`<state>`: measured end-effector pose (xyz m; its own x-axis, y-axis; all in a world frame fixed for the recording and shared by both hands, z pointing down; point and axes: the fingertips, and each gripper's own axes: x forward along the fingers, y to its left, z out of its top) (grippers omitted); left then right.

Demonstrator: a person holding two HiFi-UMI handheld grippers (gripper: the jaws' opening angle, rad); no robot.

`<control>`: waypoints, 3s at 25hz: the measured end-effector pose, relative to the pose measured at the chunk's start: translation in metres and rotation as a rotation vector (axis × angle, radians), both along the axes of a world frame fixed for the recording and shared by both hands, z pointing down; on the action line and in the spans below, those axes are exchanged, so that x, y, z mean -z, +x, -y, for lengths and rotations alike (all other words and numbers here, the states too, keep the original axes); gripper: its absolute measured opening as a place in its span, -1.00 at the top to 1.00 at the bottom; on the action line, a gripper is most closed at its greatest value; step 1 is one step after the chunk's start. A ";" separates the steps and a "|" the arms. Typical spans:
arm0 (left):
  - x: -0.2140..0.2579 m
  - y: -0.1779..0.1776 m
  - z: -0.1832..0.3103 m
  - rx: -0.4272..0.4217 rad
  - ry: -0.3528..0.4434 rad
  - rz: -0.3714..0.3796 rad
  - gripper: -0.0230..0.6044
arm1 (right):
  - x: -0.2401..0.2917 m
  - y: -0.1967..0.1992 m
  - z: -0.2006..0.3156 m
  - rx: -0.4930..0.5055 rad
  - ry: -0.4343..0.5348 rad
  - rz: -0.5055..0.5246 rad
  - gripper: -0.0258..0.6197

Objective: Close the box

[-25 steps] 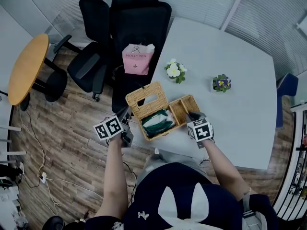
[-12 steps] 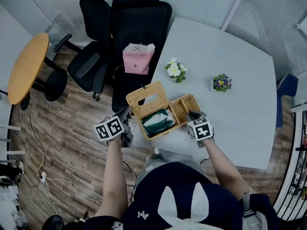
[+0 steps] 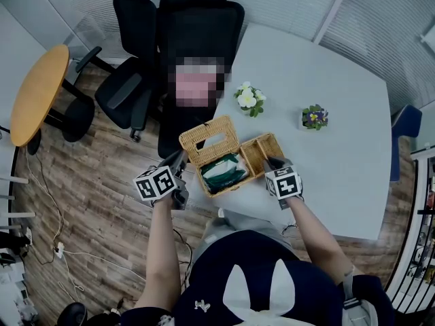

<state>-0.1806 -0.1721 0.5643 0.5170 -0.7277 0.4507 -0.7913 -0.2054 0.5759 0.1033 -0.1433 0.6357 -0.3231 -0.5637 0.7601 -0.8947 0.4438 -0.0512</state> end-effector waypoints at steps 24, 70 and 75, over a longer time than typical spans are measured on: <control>0.013 0.008 -0.014 -0.054 0.051 0.162 0.82 | 0.001 -0.001 -0.001 0.001 0.002 0.008 0.78; -0.009 0.035 -0.040 -0.091 -0.030 0.231 0.85 | 0.000 -0.001 -0.001 0.015 0.015 -0.004 0.78; -0.016 0.020 -0.034 -0.026 -0.077 0.183 0.84 | 0.002 -0.002 0.000 0.012 0.012 -0.002 0.78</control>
<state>-0.1604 -0.1381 0.5801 0.4395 -0.6749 0.5927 -0.8793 -0.1886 0.4373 0.1014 -0.1430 0.6342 -0.3286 -0.5690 0.7538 -0.8892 0.4553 -0.0439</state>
